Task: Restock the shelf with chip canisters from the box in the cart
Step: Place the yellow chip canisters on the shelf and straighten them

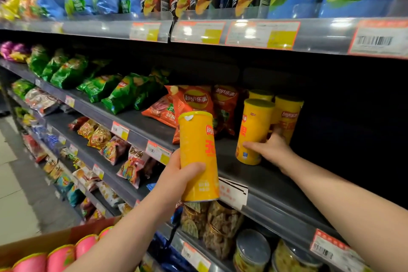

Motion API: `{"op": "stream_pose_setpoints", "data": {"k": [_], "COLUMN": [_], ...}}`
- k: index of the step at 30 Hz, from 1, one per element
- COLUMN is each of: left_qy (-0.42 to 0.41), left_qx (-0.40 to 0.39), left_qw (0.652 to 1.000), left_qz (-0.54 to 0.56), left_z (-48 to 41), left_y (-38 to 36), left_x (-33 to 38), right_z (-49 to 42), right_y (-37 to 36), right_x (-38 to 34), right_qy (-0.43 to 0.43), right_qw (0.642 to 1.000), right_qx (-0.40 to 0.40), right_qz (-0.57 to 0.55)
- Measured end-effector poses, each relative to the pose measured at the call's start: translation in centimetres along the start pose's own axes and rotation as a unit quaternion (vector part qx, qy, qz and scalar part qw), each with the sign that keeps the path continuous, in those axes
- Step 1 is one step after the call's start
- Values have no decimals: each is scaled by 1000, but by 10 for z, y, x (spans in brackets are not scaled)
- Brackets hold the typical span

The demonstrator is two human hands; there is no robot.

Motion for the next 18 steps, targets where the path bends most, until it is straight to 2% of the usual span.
{"op": "stream_pose_setpoints", "data": {"k": [2,10,15,18], "left_qy": [2,5,3,4], "left_qx": [-10,-46,-69,-95], "left_qw": [1000,999,998,995], "left_qz": [-3,7,-8,-17], "left_z": [-2,-8,-13,-15], "left_y": [1,16,17,10], "left_x": [3,15,19,20], "right_z": [-2,-10,-14,-8], "right_y": [-3,-12,-15,-9], "right_x": [1,10,9,9], "right_qy": [-7,-57,-60,-55], "right_qw": [1000,998,997,994], "right_qx": [14,35,48,92], "right_qz": [23,-1,-10,5]}}
Point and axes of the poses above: each hand's wrist, its own z-axis away from the middle knuckle, its own y-axis out of the back of the hand, x = y × z, the point moved 6 cm from there along -z, towards the middle knuckle, and after that the axes turned 9 degrees about y, right-handed, at the moved point
